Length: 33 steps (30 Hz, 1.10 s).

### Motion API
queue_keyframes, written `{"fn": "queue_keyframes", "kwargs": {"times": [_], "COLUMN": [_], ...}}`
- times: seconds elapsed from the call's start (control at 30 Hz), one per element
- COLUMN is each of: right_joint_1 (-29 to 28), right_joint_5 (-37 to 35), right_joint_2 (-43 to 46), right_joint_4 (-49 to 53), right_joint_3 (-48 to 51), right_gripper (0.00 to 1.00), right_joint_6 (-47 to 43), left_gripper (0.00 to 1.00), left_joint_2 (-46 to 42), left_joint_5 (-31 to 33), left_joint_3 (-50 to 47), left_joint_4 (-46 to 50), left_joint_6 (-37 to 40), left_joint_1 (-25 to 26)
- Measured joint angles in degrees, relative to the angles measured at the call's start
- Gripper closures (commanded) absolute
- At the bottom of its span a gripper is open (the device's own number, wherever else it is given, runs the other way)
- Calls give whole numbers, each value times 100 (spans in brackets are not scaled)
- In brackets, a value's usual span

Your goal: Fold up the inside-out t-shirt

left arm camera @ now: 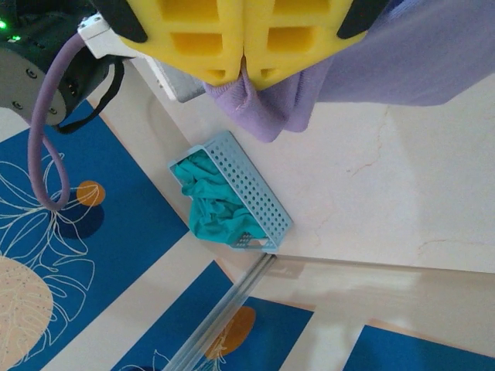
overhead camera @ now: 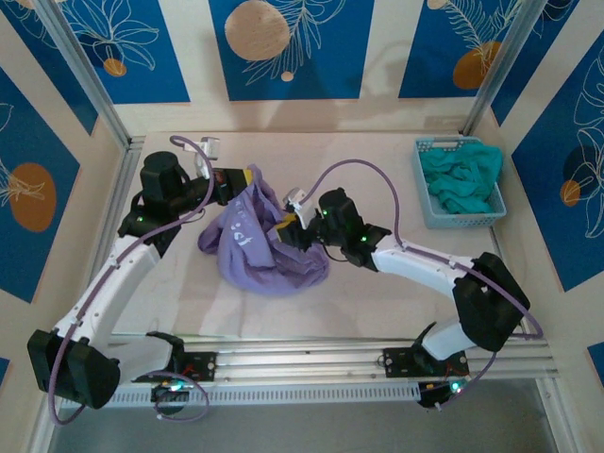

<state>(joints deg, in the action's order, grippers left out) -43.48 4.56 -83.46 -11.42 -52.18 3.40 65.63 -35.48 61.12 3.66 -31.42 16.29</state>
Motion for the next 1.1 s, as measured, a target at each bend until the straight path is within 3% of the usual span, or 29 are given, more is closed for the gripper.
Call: {"fn": "queue_keyframes", "kwargs": {"times": [0.23,0.4,0.53,0.67,0.7,0.87,1.1], "right_joint_1": [448,1250,1309,1309,1309,1322,1416], "right_joint_5": [120,197,372,866,986,1635,2341], "right_joint_2": [940,1757,1906,1596,1464,728,249], "right_joint_4": [1401,2441,2946,3254,3281,3447,3508], "right_joint_3": [-688,-2267,-3152,-3185,-3147,-2837,-2752], "right_gripper": [100,100,100,100,100,100,100], "right_joint_6": [-166,-175,-197,-122,-85,170,393], "left_gripper": [100,100,100,100,97,59,31], "left_joint_2": [-13,354,525,540,542,538,-225], "left_joint_5": [546,577,597,1307,1547,2605,2782], "left_joint_3": [199,750,1010,973,918,413,-739], "left_joint_4": [256,164,-11,284,380,1029,1353], "left_joint_6": [-7,-127,-168,7,68,562,1095], "left_joint_1": [0,92,356,361,348,275,472]}}
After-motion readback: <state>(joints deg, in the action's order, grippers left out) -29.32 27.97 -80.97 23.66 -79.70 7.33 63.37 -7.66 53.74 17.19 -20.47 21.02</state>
